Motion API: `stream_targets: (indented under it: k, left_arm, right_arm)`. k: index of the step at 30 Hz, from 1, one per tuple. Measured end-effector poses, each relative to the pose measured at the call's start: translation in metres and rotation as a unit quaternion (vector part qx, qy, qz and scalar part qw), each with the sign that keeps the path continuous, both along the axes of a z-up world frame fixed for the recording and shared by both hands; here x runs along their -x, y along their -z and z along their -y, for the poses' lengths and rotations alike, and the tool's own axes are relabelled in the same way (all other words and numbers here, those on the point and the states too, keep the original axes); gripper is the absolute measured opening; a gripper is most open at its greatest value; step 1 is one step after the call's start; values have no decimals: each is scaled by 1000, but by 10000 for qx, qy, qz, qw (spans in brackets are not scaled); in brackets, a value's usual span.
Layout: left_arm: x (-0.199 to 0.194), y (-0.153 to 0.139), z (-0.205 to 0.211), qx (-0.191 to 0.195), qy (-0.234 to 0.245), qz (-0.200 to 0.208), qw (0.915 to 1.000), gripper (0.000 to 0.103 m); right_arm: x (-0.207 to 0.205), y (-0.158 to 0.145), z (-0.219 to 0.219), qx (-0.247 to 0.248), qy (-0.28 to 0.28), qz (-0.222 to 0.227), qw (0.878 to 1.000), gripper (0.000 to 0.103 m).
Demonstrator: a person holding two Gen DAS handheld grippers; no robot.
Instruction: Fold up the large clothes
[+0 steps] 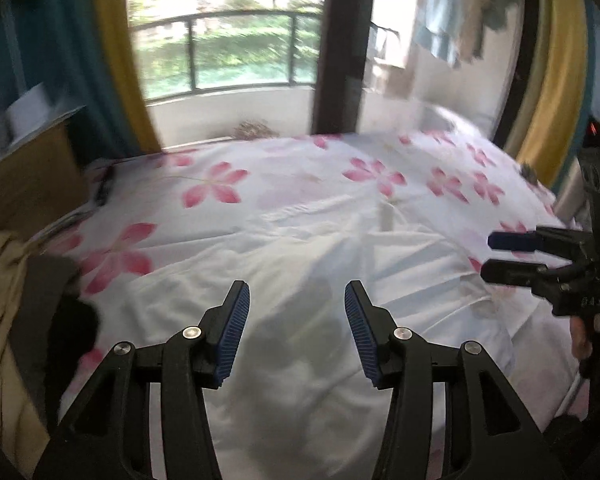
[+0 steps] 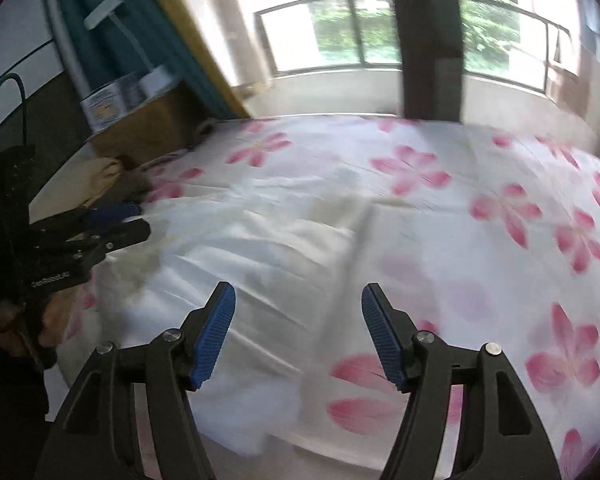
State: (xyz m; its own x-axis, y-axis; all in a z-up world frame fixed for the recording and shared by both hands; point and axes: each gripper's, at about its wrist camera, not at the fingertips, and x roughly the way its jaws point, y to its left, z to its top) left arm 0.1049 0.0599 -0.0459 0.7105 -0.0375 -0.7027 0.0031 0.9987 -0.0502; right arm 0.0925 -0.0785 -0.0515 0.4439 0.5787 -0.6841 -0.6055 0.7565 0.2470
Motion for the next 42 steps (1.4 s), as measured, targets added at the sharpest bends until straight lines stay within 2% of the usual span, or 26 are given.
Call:
stream_targets:
  k: [5, 7, 9, 10, 13, 19, 22, 24, 26, 28, 30, 31, 32, 36, 39, 42]
  left_arm:
    - [-25, 18, 24, -425, 411, -391, 9975, 52]
    - [-31, 24, 24, -496, 466, -447, 9967, 51]
    - [-33, 26, 18, -475, 462, -384, 9971, 24]
    - [-33, 26, 15, -500, 413, -388, 9971, 7]
    - [-32, 22, -2, -376, 187, -252, 9988, 7]
    - [-22, 18, -66, -238, -838, 33, 9962, 6]
    - [-22, 28, -99, -39, -1264, -26, 9920, 6]
    - [-25, 43, -122, 102, -1596, -245, 9868, 6]
    - [-24, 52, -138, 326, -1730, -465, 9833, 6]
    - [-20, 49, -139, 323, -1774, -467, 9825, 10]
    - [-15, 42, -133, 290, -1673, -390, 9847, 25]
    - [-11, 36, -128, 270, -1620, -319, 9859, 40]
    - [-8, 30, -123, 285, -1553, -232, 9872, 44]
    - [6, 15, -100, 470, -1062, -88, 9932, 45]
    - [7, 28, -83, 447, -730, -413, 9955, 45]
    - [15, 47, -74, 412, -706, -753, 9938, 45]
  right_arm:
    - [-17, 14, 36, -224, 341, -251, 9989, 66]
    - [-23, 18, 38, -278, 406, -292, 9984, 66]
    - [-26, 20, 41, -336, 399, -321, 9981, 67]
    - [-28, 21, 39, -354, 364, -336, 9981, 67]
    - [-30, 25, 34, -370, 258, -380, 9983, 67]
    - [-30, 28, 9, -301, 0, -373, 9988, 67]
    - [-30, 29, 2, -295, -39, -371, 9989, 67]
    - [-31, 31, -1, -252, -25, -363, 9990, 68]
    - [-32, 32, -4, -175, 35, -331, 9993, 73]
    - [-32, 32, -6, -142, 63, -314, 9994, 75]
    - [-33, 33, -7, -108, 80, -297, 9995, 75]
    - [-33, 33, -7, -92, 91, -291, 9995, 75]
    - [-33, 32, -7, -74, 108, -283, 9995, 75]
    - [-28, 25, -7, 28, 178, -129, 9998, 75]
    - [-23, 18, -3, -89, 179, -48, 9998, 75]
    - [-16, 11, -3, -179, 70, 12, 9998, 75]
